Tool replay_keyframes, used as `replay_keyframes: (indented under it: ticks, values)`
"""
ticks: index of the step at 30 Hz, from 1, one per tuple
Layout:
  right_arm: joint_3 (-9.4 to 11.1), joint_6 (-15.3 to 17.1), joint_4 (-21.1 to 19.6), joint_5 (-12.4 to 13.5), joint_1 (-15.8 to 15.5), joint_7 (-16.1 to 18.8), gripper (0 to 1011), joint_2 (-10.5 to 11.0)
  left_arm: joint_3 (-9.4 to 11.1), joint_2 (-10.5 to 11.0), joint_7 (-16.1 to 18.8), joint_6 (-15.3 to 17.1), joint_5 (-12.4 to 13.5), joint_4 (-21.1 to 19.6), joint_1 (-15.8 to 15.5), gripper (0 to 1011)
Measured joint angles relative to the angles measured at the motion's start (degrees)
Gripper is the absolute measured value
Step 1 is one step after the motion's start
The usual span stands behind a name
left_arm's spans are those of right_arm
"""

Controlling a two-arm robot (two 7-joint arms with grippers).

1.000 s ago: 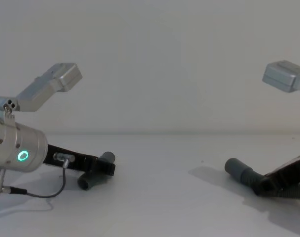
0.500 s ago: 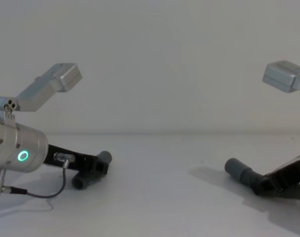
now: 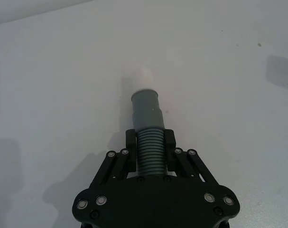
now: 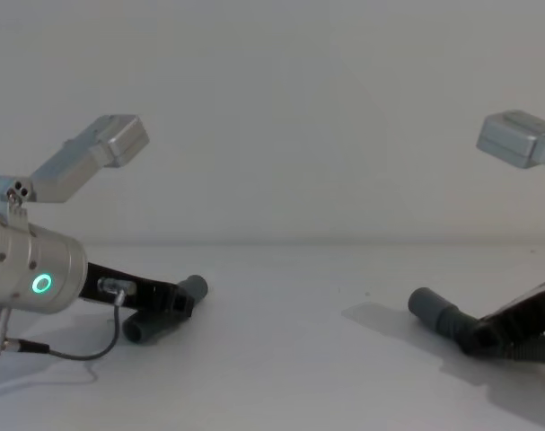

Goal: Use both hands to pick up one end of the pipe from the table, align the ends, and insert them.

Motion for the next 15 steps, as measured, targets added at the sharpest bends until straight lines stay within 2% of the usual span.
replay_keyframes:
  ticks: [15]
  values:
    - [0.0, 0.0, 0.0, 0.0, 0.0, 0.0, 264, 0.0, 0.0, 0.0, 0.01, 0.0, 0.0, 0.0, 0.0, 323]
